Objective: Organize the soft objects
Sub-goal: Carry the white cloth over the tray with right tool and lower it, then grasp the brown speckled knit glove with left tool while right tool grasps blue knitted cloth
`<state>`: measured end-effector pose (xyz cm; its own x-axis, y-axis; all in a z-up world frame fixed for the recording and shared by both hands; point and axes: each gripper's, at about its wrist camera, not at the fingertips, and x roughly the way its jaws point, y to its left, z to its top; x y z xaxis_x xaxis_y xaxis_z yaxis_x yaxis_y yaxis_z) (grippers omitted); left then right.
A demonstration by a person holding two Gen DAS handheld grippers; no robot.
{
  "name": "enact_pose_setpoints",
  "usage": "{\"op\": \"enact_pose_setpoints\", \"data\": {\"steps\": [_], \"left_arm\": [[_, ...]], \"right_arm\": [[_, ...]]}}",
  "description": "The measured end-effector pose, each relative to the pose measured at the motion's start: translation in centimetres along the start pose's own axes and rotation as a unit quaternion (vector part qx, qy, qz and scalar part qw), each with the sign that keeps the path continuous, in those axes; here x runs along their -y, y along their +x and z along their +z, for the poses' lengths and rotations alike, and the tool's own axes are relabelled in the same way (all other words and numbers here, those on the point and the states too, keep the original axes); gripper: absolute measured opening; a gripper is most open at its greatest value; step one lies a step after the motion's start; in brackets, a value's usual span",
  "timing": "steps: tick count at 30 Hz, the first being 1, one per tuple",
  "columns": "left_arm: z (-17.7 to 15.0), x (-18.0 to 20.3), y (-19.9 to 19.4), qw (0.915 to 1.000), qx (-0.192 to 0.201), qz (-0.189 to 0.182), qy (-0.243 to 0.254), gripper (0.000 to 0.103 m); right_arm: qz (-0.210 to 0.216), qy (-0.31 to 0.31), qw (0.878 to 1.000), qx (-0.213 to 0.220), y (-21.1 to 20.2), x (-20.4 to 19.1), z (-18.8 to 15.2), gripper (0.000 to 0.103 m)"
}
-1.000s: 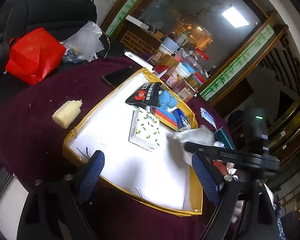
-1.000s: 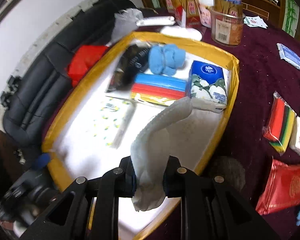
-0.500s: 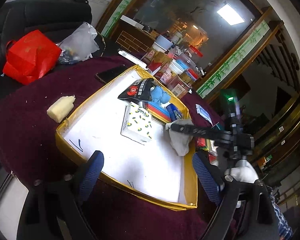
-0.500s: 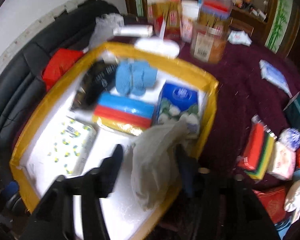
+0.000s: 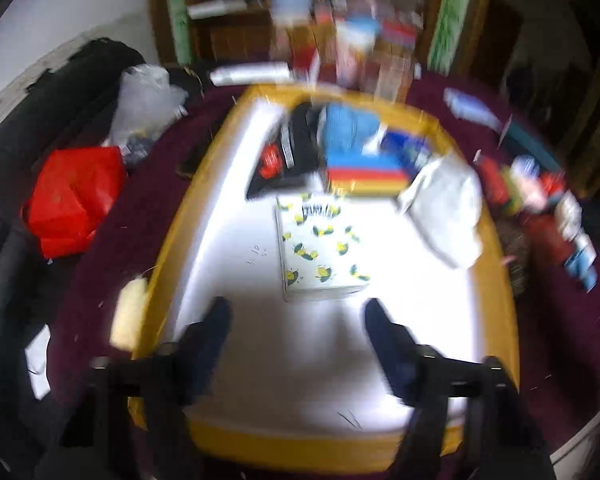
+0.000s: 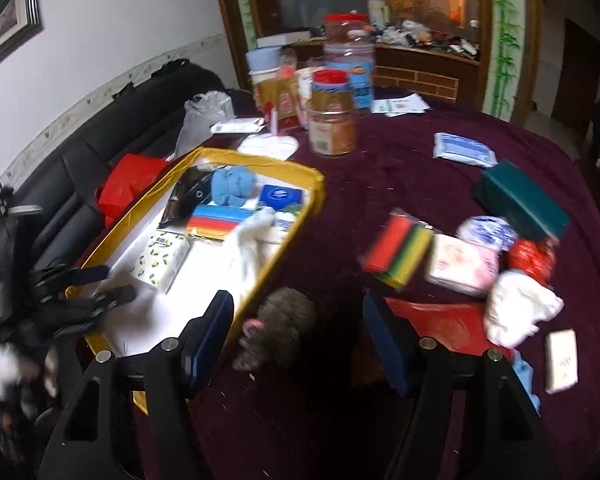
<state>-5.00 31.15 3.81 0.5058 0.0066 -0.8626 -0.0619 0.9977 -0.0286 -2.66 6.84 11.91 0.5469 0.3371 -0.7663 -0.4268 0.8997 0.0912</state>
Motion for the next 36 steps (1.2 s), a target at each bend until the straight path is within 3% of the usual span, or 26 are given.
{"op": "enact_pose_setpoints", "data": {"steps": [3, 6, 11, 13, 17, 20, 23, 29, 32, 36], "left_arm": [[1.1, 0.0, 2.5, 0.9989, -0.035, 0.031, 0.009, 0.057], [2.4, -0.1, 3.4, 0.9985, -0.028, 0.046, -0.008, 0.057], [3.7, -0.1, 3.0, 0.9985, -0.014, 0.012, -0.052, 0.061], [3.2, 0.4, 1.2, 0.9983, 0.01, -0.011, -0.056, 0.071], [1.7, 2.2, -2.6, 0.9965, 0.059, -0.039, -0.045, 0.077], [1.1, 5.1, -4.5, 0.9946, 0.084, -0.061, -0.002, 0.079], [0.7, 9.4, -5.5, 0.9896, 0.112, -0.053, 0.073, 0.079], [0.0, 17.4, -4.4, 0.9657, 0.14, -0.027, 0.217, 0.079], [0.2, 20.0, -2.5, 0.9506, 0.135, 0.004, 0.279, 0.079], [1.6, 20.9, 0.8, 0.949, 0.091, 0.021, 0.301, 0.079]], "right_arm": [[-0.005, 0.011, 1.0, 0.011, -1.6, 1.5, -0.9, 0.067], [-0.01, 0.03, 0.999, 0.015, -2.7, 3.4, -1.8, 0.067], [-0.021, 0.067, 0.997, 0.015, -4.0, 6.9, -3.7, 0.067], [-0.028, 0.08, 0.996, 0.02, -4.6, 8.4, -4.7, 0.067], [-0.035, 0.12, 0.992, 0.024, -5.0, 11.9, -6.6, 0.067], [-0.033, 0.162, 0.986, 0.022, -4.5, 14.5, -8.3, 0.067], [-0.027, 0.191, 0.981, 0.022, -3.9, 16.1, -9.8, 0.067], [-0.025, 0.219, 0.975, 0.023, -3.9, 18.1, -12.5, 0.067], [-0.028, 0.227, 0.973, 0.024, -4.5, 19.0, -13.4, 0.067], [-0.032, 0.237, 0.97, 0.031, -5.4, 20.1, -14.2, 0.068]]}}
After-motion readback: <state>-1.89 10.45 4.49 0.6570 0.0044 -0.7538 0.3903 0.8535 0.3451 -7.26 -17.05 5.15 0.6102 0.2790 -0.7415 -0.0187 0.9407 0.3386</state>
